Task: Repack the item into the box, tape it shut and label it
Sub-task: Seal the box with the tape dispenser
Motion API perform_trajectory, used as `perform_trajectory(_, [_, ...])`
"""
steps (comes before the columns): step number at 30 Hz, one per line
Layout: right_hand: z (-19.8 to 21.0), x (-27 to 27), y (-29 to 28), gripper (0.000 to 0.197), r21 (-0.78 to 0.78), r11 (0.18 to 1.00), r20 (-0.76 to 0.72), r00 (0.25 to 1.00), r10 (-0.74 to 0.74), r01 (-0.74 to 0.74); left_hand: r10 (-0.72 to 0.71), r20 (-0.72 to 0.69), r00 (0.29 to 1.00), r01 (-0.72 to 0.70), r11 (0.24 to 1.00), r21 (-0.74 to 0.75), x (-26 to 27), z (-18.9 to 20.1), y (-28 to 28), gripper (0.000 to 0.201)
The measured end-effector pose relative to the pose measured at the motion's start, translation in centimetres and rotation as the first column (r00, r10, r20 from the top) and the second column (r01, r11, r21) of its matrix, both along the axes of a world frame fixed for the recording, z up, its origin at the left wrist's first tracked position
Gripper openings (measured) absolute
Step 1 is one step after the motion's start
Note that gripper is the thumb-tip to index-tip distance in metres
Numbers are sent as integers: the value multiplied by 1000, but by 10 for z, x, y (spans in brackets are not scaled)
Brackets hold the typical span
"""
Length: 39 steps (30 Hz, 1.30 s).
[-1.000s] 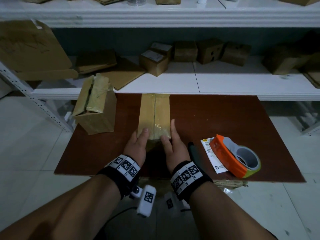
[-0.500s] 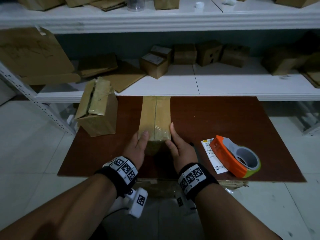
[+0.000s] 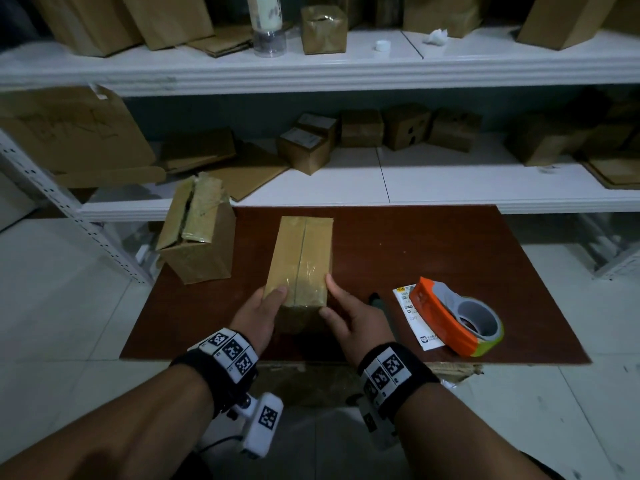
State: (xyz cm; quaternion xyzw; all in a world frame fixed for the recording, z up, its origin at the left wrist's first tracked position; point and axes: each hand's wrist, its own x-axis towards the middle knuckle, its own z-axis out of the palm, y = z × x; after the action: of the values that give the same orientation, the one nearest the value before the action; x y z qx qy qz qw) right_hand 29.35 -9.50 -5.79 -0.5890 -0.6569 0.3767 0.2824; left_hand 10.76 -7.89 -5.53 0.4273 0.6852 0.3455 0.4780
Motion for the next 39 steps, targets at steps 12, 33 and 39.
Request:
perform_trajectory(12, [9,-20,-8,53,-27,966,165,954,-250,258,-50,3,999,50,997,-53,16,-9,-37,97])
perform_trajectory(33, [8,-17,-5,44,42,984,265,948,-178,174,-82,57,995,82,997,-2,14,-12,-41,113])
perform_trajectory(39, [5,-14,-2,47,56,983,278,943,-185,176,-84,75,994,85,996,-6,17,-2,-42,70])
